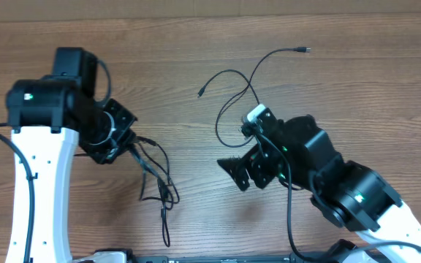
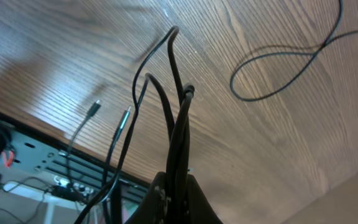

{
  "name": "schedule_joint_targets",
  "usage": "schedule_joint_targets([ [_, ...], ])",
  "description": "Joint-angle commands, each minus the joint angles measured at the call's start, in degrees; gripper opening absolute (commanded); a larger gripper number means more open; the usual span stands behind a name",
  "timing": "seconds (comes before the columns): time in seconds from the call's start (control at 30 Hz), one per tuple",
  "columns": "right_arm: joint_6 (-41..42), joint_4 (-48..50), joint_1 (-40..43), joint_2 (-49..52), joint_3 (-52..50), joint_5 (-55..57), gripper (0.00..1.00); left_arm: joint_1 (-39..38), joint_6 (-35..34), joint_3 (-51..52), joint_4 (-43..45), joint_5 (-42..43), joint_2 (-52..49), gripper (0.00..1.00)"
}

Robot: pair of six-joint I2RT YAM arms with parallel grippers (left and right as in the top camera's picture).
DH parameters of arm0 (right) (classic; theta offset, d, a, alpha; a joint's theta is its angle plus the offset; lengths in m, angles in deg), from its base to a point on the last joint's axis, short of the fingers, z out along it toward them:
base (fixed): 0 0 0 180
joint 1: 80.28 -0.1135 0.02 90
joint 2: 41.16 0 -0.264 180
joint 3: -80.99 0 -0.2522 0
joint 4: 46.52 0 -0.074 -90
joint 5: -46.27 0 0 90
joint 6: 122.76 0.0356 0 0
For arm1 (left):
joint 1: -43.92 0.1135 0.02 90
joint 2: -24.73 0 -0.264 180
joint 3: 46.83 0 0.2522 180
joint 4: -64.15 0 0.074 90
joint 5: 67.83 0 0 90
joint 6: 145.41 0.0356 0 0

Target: Untangle cables

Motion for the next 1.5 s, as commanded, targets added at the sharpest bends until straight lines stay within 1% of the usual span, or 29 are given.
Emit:
schedule_joint_targets([
  [0.0, 1.9, 1.6, 0.0, 3.4, 0.7, 9.7, 1.0, 2.1, 11.3, -1.4, -0.5, 5.4, 0.2, 0.04],
  [0.17, 8.8, 7.6, 0.3, 10.8, 0.7, 17.7, 1.0, 2.1, 18.3, -1.5, -0.8, 9.8, 0.2, 0.04],
  [0.3, 14.4, 13.8, 2.6, 17.1, 0.7, 18.2, 1.0, 2.1, 23.9, -1.5, -1.3, 10.8, 0.2, 0.04],
  [0.43, 22.6, 18.7, 7.1, 23.5, 0.7, 17.2, 0.99, 2.1, 29.7, -1.5, -1.5, 10.1, 0.3, 0.04],
  [0.47, 23.3, 19.8, 8.1, 24.8, 0.7, 15.8, 0.96, 2.1, 30.5, -1.5, -1.5, 10.1, 0.3, 0.04],
  [0.5, 24.3, 20.9, 9.3, 26.2, 0.7, 14.1, 0.9, 2.1, 31.3, -1.5, -1.5, 10.1, 0.3, 0.04],
  [0.57, 25.7, 23.2, 11.2, 28.7, 0.7, 11.4, 0.82, 2.1, 31.6, -1.5, -1.5, 10.1, 0.3, 0.04],
  [0.63, 27.5, 25.1, 12.4, 31.0, 0.7, 9.9, 0.81, 2.1, 31.8, -1.5, -1.5, 10.1, 0.3, 0.04],
  [0.73, 27.6, 27.8, 12.9, 34.3, 0.7, 7.6, 0.8, 2.1, 31.8, -1.5, -1.5, 10.1, 0.3, 0.04],
  [1.03, 33.0, 35.5, 12.9, 42.9, 0.7, 6.1, 0.79, 1.9, 31.8, -1.5, -1.5, 11.5, 0.9, 0.04],
  [1.23, 37.9, 39.8, 12.9, 46.9, 0.7, 6.1, 0.75, 1.9, 31.8, -1.5, -1.5, 13.1, 2.8, 0.04],
  [1.33, 39.2, 41.2, 12.7, 48.4, 0.7, 6.0, 0.74, 1.9, 31.8, -1.5, -1.5, 13.5, 3.7, 0.04],
  [1.47, 40.7, 42.6, 12.7, 50.9, 0.7, 4.3, 0.7, 1.9, 31.8, -1.5, -1.5, 13.5, 4.3, 0.04],
])
